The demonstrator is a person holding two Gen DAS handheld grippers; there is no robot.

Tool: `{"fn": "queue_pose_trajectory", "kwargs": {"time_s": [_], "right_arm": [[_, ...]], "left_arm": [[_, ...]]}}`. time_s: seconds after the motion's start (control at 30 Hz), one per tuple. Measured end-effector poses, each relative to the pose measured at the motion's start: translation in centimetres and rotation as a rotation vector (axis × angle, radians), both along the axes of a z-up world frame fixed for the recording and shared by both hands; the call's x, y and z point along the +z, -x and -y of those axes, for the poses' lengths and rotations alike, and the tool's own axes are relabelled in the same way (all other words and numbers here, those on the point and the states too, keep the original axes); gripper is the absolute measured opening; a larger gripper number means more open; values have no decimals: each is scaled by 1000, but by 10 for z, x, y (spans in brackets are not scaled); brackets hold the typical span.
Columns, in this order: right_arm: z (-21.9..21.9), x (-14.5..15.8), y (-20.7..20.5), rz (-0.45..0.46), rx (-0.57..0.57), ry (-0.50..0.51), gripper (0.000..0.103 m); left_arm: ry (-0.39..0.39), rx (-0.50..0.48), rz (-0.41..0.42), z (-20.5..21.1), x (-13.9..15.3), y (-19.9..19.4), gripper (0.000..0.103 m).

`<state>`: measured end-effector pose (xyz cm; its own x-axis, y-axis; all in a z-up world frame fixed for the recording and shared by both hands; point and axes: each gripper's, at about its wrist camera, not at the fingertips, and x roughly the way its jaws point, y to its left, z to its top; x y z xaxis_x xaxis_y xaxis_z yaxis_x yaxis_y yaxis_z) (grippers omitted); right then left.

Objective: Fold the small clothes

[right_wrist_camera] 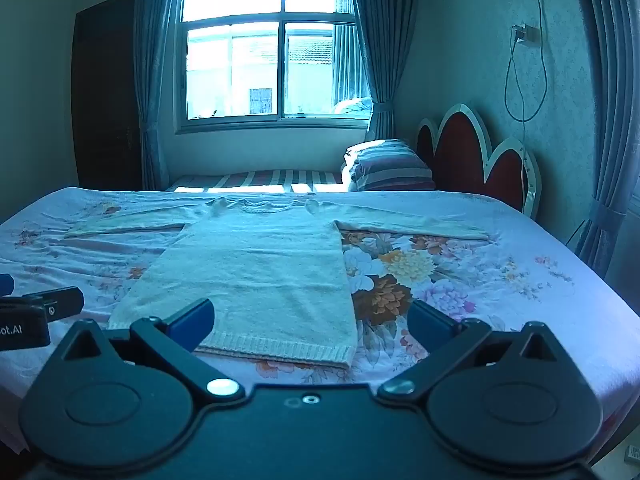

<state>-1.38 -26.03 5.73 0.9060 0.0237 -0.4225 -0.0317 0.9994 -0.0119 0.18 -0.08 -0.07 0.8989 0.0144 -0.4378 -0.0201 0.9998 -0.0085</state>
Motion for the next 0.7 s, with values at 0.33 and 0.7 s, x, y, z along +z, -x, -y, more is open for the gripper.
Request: {"fn": "queue_pose_trajectory", "kwargs": {"time_s": [0.33, 0.7], "right_arm": [[3, 1, 3, 3, -9, -6, 103], [-3, 0, 0, 0, -15, -1, 103]], "left_arm": [[-1, -7, 9, 6, 1, -2, 103], [-1, -17, 24, 2, -1, 0, 103]]}}
